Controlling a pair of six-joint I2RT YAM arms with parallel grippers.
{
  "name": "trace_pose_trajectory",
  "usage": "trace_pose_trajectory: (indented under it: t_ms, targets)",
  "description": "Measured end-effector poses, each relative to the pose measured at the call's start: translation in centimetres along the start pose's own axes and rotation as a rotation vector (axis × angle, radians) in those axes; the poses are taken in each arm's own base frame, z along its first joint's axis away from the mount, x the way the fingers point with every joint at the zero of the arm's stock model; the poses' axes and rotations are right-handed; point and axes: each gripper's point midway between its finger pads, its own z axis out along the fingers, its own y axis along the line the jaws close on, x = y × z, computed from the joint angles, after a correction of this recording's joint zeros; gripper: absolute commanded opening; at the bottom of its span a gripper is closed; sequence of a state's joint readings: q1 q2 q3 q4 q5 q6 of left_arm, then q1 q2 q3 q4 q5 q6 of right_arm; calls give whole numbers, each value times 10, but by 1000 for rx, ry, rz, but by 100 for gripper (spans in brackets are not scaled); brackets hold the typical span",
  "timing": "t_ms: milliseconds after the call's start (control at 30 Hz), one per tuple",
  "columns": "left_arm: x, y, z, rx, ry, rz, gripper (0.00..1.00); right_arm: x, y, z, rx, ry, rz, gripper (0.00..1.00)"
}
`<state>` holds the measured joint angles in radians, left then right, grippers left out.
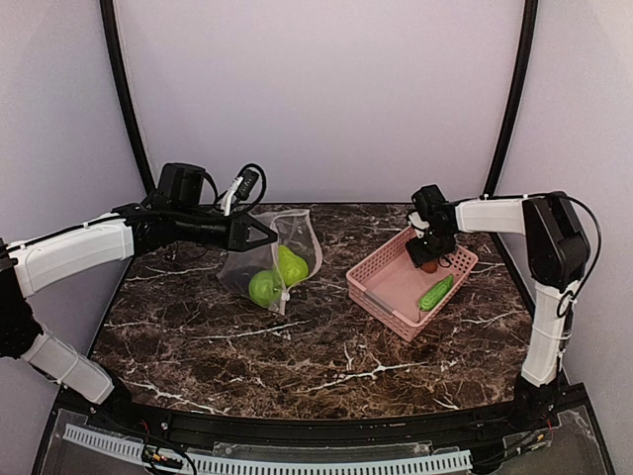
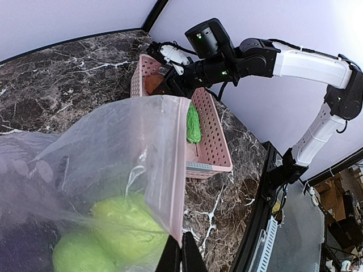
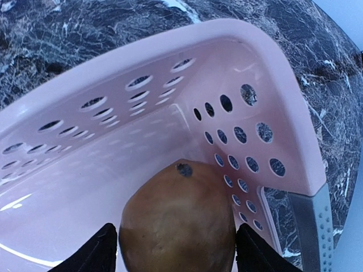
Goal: Place the food in the zip-top bag and seal the zipper
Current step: Pick up the fake vegetable from the bin, then place the fake vegetable in the zipper food storage bag.
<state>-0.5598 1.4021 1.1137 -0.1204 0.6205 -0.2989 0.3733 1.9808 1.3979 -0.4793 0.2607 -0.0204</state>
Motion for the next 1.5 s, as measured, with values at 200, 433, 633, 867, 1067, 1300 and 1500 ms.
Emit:
trace_pose_trajectory:
  t_ms: [200,433,633,867,1067,1300,1500]
  targets:
    - [0,0,0,0,0,0,1,4,-2,3,16,16,6,56]
    - [0,0,0,0,0,0,1,5,-4,2,24,22,11,52]
    - [0,0,0,0,0,0,1,3,-7,-35,1,-29,45,52]
    - [0,-1,0,7,2,0,1,-31,6,-161,-150,-310,98,52]
    - [0,-2,0,10,3,-1,1,-28,92,-248,-445,-467,-5,52]
    - [1,-2,0,11,3,-1,1,-4,189,-286,-732,-460,-146,52]
    - [0,-2,0,12,3,0,1,-1,243,-295,-837,-463,-213,52]
